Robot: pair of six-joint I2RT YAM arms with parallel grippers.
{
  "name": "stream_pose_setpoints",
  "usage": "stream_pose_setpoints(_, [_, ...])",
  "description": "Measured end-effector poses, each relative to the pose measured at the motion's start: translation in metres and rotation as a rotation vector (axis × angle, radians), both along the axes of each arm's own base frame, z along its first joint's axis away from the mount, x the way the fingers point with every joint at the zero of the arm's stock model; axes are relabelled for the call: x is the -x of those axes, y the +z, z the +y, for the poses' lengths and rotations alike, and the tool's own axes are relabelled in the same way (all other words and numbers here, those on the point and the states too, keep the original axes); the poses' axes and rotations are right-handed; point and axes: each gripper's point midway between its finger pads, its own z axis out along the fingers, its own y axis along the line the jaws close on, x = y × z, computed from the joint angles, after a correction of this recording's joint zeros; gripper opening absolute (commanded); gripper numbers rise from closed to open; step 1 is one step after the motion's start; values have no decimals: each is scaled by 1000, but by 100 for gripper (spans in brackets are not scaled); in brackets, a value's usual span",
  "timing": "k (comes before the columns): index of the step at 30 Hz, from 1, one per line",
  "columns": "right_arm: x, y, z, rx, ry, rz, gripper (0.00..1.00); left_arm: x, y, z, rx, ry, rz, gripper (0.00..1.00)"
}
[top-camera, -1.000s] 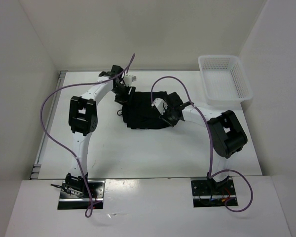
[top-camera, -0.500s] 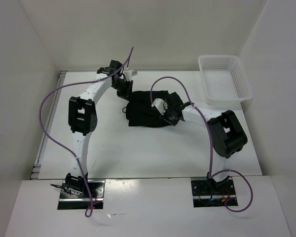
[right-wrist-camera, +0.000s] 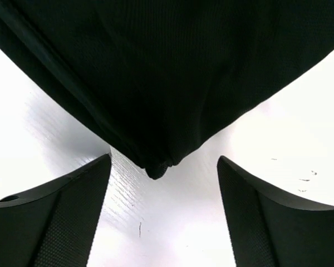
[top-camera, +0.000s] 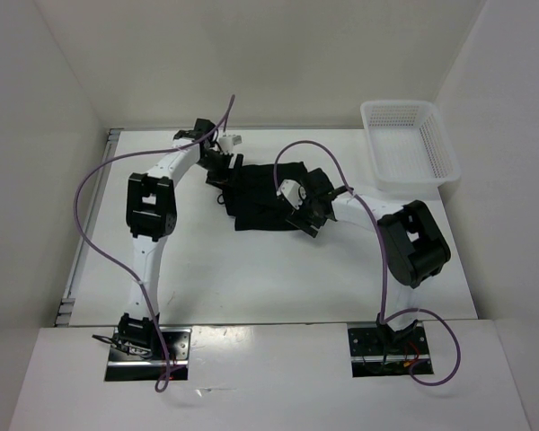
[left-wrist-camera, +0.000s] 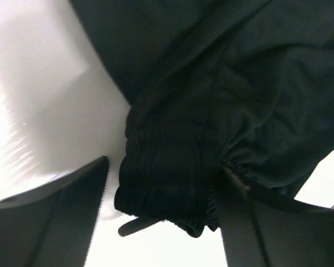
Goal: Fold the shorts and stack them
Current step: Fold the shorts
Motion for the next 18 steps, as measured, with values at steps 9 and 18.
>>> stream_pose_setpoints(9, [9,26,11,-87,-13,24,83,1,35,6,-12,13,-75,100])
stream_pose_setpoints(18, [-1,60,36,-235,-49,12,83,45,125,7,-54,16,-280,87])
